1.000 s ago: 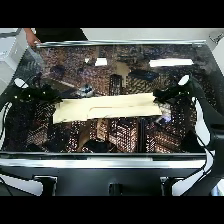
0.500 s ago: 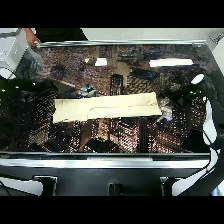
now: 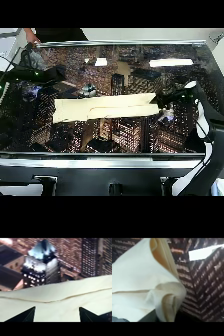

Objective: Fold the clothes and pants, and hang the long-sleeved shirts on hangers.

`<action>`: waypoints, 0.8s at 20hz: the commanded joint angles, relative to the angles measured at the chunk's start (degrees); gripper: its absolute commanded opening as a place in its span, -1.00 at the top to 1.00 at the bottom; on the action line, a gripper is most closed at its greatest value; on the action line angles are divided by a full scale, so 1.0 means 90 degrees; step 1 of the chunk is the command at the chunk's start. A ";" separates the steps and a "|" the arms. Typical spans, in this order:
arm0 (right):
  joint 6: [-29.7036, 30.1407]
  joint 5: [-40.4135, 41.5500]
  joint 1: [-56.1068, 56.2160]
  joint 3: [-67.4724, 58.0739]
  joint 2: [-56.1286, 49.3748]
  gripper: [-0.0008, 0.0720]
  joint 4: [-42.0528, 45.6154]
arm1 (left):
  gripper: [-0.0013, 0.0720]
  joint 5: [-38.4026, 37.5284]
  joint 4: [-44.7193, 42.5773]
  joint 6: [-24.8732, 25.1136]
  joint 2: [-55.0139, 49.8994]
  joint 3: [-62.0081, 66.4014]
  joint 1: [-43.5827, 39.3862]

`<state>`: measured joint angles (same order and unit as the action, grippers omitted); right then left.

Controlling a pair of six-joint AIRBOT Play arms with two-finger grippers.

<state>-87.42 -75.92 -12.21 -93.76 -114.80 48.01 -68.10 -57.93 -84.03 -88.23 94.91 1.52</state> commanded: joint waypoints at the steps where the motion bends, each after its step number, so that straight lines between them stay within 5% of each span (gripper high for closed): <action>1: 0.0321 -0.0024 0.0102 -0.0012 0.0073 0.89 -0.0432 | -0.60 0.0274 0.0109 0.0000 0.0000 0.0007 -0.0661; 2: 0.0452 -0.0024 0.0102 -0.0012 0.0240 0.89 -0.0459 | -0.57 0.0376 0.0112 -0.0005 -0.0058 0.0007 -0.0869; 4: 0.0510 -0.0087 0.0117 -0.0012 0.0712 0.89 -0.0593 | 0.83 0.0622 0.0114 -0.0010 -0.0279 0.0005 -0.1413; 12: 0.0340 -0.0957 0.0226 -0.0010 0.2769 0.89 -0.0957 | 0.88 0.1977 0.0665 -0.1693 -0.1972 -0.0068 -0.3298; 16: 0.0243 -0.1071 0.0612 -0.0010 0.3441 0.89 -0.0945 | 0.88 0.3354 0.2222 -0.2123 -0.2783 -0.0068 -0.3898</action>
<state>-84.47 -84.47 -8.71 -93.82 -88.44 39.75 -46.48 -47.64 -99.53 -108.36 94.30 -29.61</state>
